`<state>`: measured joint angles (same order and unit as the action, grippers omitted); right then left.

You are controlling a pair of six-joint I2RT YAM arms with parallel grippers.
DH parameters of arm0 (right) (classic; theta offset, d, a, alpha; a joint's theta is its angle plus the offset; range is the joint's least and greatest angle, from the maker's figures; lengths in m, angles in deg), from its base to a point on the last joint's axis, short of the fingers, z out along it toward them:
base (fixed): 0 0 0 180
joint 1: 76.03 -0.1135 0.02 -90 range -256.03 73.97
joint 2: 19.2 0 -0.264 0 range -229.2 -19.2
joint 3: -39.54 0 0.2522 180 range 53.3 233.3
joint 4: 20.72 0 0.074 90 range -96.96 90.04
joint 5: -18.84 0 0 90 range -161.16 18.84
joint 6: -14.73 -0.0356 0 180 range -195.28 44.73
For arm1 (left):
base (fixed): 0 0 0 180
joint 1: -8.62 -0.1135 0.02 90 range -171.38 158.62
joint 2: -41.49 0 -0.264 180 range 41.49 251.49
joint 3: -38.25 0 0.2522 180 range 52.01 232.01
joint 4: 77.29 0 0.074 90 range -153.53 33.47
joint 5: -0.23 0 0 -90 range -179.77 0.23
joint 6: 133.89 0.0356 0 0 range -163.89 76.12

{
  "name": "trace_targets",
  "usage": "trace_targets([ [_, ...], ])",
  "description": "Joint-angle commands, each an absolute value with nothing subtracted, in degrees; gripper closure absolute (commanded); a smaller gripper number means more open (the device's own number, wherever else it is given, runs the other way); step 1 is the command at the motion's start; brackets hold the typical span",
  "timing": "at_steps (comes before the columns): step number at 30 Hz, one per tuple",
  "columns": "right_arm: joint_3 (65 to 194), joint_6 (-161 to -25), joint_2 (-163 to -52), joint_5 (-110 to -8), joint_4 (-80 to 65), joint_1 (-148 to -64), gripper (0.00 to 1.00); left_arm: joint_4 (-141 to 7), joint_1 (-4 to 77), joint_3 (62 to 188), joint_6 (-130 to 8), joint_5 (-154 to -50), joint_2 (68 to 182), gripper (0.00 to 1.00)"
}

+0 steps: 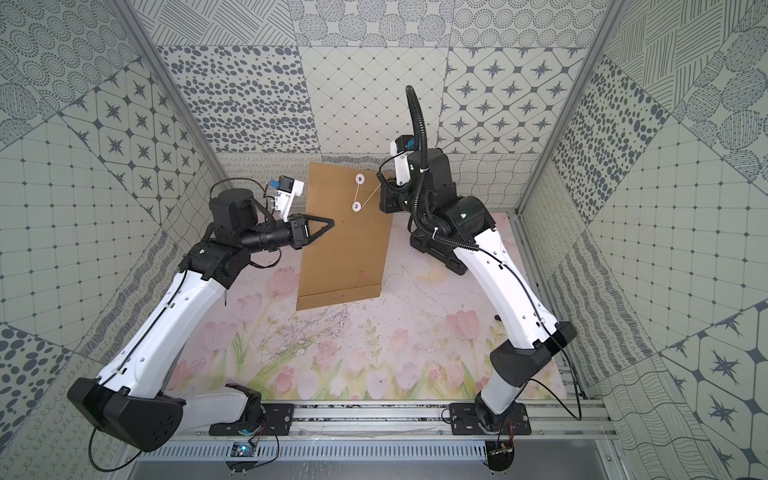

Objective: Close the mouth of the file bag
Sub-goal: Close the file bag.

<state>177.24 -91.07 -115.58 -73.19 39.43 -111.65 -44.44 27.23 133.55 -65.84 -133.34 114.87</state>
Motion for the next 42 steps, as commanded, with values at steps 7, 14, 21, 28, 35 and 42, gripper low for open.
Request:
trace_targets([
  [7, 187.6, -88.6, -123.0, -73.9, 42.9, -111.7, 1.0, -45.8, 27.2, 131.7, -65.3, -137.0, 113.8, 1.0],
  [14, 196.4, -87.4, -127.6, -75.2, 46.9, -111.7, 1.0, -46.0, 27.3, 130.7, -65.4, -136.9, 113.2, 1.0],
  [21, 207.3, -86.7, -131.8, -75.0, 51.0, -116.3, 1.0, -46.9, 27.5, 130.1, -66.1, -136.1, 114.3, 1.0],
  [28, 209.2, -86.8, -133.0, -74.0, 52.3, -120.9, 1.0, -47.6, 27.7, 130.2, -66.4, -135.6, 114.6, 1.0],
  [35, 208.0, -86.0, -131.4, -74.7, 56.2, -121.2, 1.0, -44.7, 27.6, 132.8, -63.5, -134.7, 115.1, 1.0],
  [42, 175.6, -85.4, -112.6, -64.8, 41.9, -114.2, 0.79, -38.2, 27.0, 136.4, -57.7, -136.1, 115.8, 1.0],
])
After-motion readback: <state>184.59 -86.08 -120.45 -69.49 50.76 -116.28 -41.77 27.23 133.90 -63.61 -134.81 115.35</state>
